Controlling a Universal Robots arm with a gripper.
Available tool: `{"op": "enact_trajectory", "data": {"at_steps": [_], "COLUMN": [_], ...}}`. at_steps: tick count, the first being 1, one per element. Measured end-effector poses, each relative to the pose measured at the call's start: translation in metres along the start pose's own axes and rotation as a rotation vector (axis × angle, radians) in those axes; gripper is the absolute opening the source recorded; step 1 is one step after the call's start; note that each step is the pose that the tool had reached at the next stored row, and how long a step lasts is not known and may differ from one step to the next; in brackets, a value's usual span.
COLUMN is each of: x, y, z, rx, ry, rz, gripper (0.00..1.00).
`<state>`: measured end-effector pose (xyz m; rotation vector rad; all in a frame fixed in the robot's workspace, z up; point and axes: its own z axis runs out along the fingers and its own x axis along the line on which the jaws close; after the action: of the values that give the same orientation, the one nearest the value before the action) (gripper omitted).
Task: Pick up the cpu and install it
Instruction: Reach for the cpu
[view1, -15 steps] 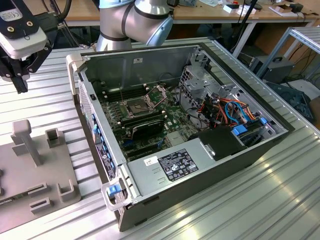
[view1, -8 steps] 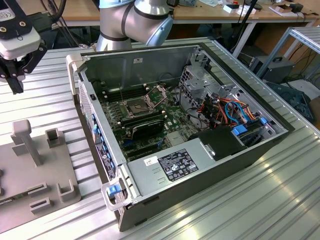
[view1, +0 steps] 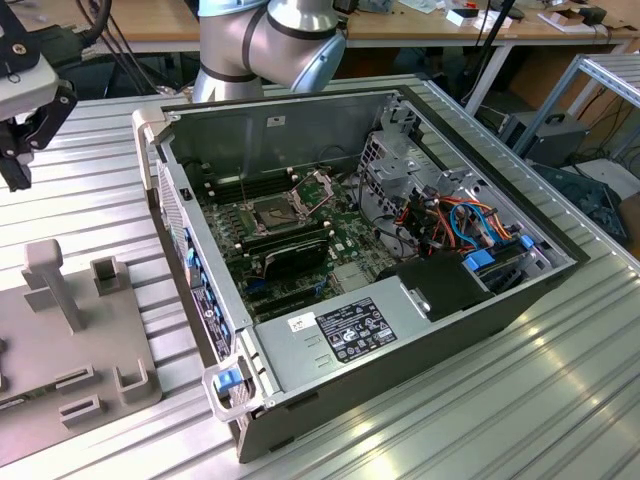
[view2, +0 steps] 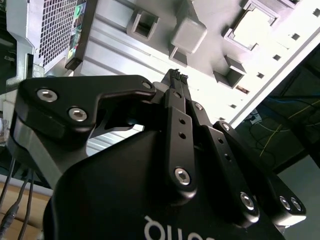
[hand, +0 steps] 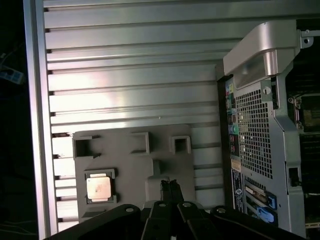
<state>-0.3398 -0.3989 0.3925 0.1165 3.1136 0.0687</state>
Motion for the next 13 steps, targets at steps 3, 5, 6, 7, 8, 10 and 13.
{"op": "enact_trajectory", "data": {"at_steps": [3, 5, 6, 7, 8, 10, 13], "x": [0.0056, 0.0095, 0.0116, 0.0137, 0.0157, 0.02, 0.0276], "y": [-0.0004, -0.0007, -0.0009, -0.001, -0.0012, -0.0015, -0.0021], "z": [0.0001, 0.0002, 0.0002, 0.0002, 0.0002, 0.0002, 0.0003], "rx": [0.0003, 0.0005, 0.0006, 0.0007, 0.0008, 0.001, 0.0012], "ry": [0.0, -0.0001, -0.0001, 0.0, 0.0, 0.0, -0.0001], "rz": [0.0, 0.0, 0.0, 0.0, 0.0, 0.0, 0.0], "gripper": [0.11, 0.11, 0.11, 0.11, 0.11, 0.11, 0.11]}}
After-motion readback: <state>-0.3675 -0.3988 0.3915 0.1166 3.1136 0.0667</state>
